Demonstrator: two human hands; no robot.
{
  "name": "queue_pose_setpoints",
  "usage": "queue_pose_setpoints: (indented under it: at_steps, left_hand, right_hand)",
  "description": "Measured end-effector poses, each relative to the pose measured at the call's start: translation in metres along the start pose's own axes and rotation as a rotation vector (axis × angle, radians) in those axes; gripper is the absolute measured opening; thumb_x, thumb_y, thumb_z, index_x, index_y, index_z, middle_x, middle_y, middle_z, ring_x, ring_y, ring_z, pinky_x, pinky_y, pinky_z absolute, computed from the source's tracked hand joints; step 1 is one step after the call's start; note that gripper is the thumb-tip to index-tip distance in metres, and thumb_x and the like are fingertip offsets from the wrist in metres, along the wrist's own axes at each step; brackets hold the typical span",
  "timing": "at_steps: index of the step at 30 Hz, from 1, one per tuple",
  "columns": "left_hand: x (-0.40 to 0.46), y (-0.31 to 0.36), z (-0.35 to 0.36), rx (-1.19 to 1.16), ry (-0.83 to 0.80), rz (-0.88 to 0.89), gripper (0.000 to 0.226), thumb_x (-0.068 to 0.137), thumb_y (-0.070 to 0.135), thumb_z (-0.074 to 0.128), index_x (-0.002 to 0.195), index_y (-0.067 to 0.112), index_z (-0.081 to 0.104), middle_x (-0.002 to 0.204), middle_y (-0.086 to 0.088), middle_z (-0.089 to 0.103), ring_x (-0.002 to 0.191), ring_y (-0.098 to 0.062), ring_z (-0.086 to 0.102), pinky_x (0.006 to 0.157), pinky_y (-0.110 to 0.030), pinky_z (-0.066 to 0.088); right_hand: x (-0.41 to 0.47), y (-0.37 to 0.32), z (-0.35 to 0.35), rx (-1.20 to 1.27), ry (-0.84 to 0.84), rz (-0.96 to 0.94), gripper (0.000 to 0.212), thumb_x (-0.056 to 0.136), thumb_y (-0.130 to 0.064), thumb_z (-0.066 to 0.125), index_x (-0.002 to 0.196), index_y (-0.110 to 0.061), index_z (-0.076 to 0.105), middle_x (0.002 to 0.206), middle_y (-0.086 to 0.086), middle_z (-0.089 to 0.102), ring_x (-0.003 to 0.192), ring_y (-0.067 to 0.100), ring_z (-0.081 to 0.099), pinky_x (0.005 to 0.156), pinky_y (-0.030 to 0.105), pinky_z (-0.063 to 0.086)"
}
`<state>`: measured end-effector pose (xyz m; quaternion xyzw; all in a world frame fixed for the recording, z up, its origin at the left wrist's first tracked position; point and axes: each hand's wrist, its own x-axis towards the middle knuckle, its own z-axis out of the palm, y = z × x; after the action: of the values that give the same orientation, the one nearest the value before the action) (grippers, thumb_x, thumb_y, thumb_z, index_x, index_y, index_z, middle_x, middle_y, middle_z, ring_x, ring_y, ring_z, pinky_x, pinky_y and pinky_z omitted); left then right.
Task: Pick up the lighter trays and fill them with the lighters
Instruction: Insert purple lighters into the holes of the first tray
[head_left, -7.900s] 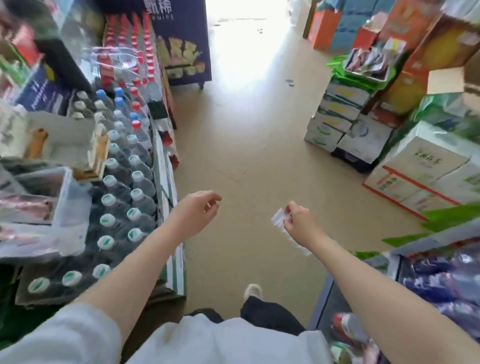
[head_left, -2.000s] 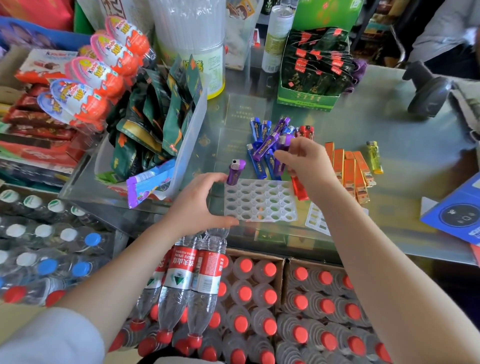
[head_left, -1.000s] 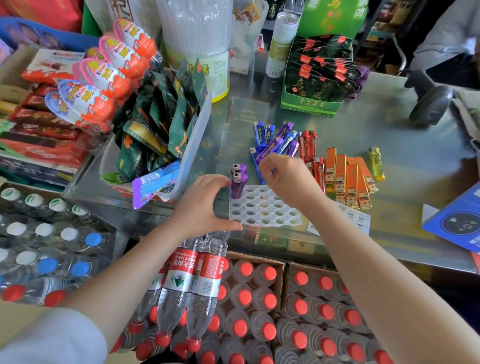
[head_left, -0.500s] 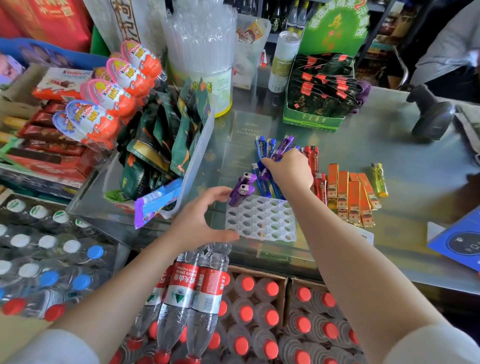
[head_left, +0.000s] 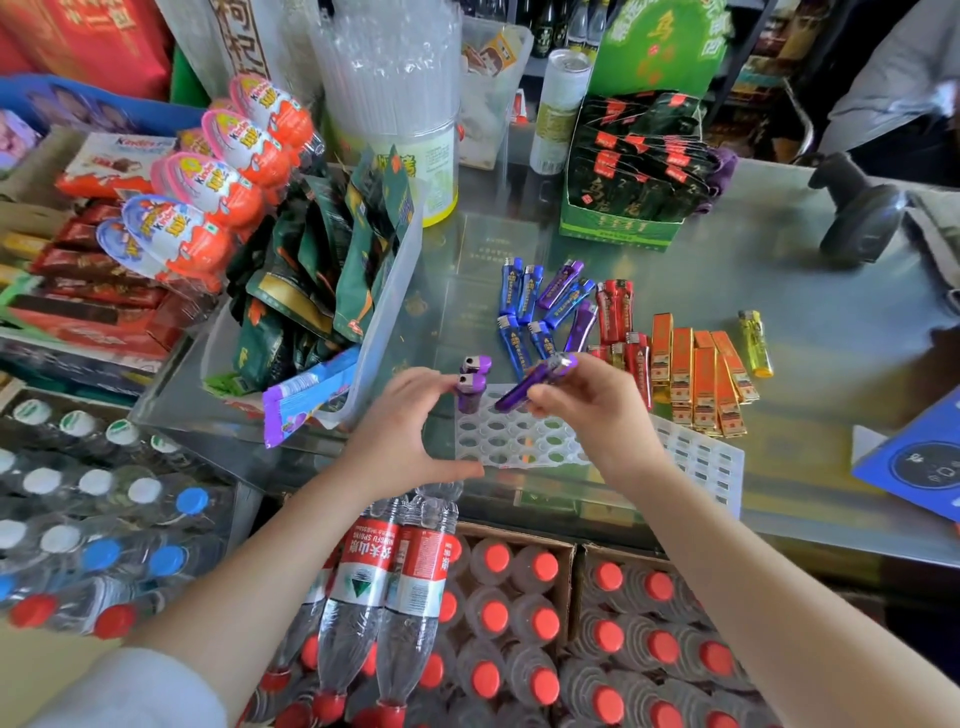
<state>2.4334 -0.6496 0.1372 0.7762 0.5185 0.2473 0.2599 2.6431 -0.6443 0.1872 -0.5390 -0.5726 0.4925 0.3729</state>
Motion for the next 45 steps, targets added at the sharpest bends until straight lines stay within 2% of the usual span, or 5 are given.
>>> queue_pose_setpoints:
  at_steps: [6,21,32,38,45]
  left_hand:
    - [0.003,-0.003,0.004,0.094,-0.010,0.012,0.080,0.057,0.067,0.063,0.118,0.016,0.051,0.117,-0.002,0.052,0.110,-0.019,0.047,0.095,-0.038,0.038]
    - [0.002,0.001,0.000,-0.006,-0.023,-0.060,0.086,0.051,0.063,0.063,0.125,0.025,0.044,0.120,0.002,0.052,0.115,-0.015,0.043,0.094,-0.032,0.036]
    - [0.000,0.004,-0.002,-0.040,-0.011,-0.071,0.082,0.057,0.038,0.083,0.126,0.019,0.043,0.120,0.006,0.046,0.116,-0.009,0.038,0.096,-0.028,0.032]
    - [0.000,0.005,-0.005,-0.097,-0.009,-0.072,0.074,0.054,0.057,0.064,0.120,0.034,0.039,0.111,0.034,0.034,0.110,0.006,0.035,0.091,-0.011,0.026]
    - [0.000,0.001,-0.005,-0.134,-0.023,-0.078,0.071,0.056,0.056,0.064,0.119,0.037,0.037,0.112,0.025,0.042,0.113,0.001,0.039,0.094,-0.013,0.028]
  right_hand:
    - [0.001,0.005,0.021,-0.095,-0.022,-0.057,0.011,0.078,-0.005,0.067,0.087,-0.011,0.066,0.075,0.008,0.071,0.069,0.017,0.067,0.071,0.031,0.055]
    - [0.007,-0.004,0.041,-0.740,-0.069,-0.334,0.024,0.085,-0.019,0.062,0.088,0.005,0.058,0.087,0.023,0.059,0.071,0.032,0.053,0.061,0.033,0.035]
    - [0.022,0.003,0.008,-0.727,-0.016,-0.201,0.007,0.086,-0.010,0.059,0.091,-0.006,0.058,0.083,0.002,0.059,0.070,0.013,0.054,0.070,0.026,0.052]
    - [0.056,0.012,-0.025,-0.744,0.307,-0.044,0.016,0.089,-0.007,0.046,0.098,-0.002,0.058,0.091,0.012,0.063,0.076,0.020,0.051,0.066,0.027,0.039]
    - [0.086,0.017,-0.018,-0.851,0.320,0.182,0.023,0.087,-0.020,0.057,0.098,0.000,0.053,0.089,0.016,0.059,0.068,0.027,0.052,0.056,0.030,0.041]
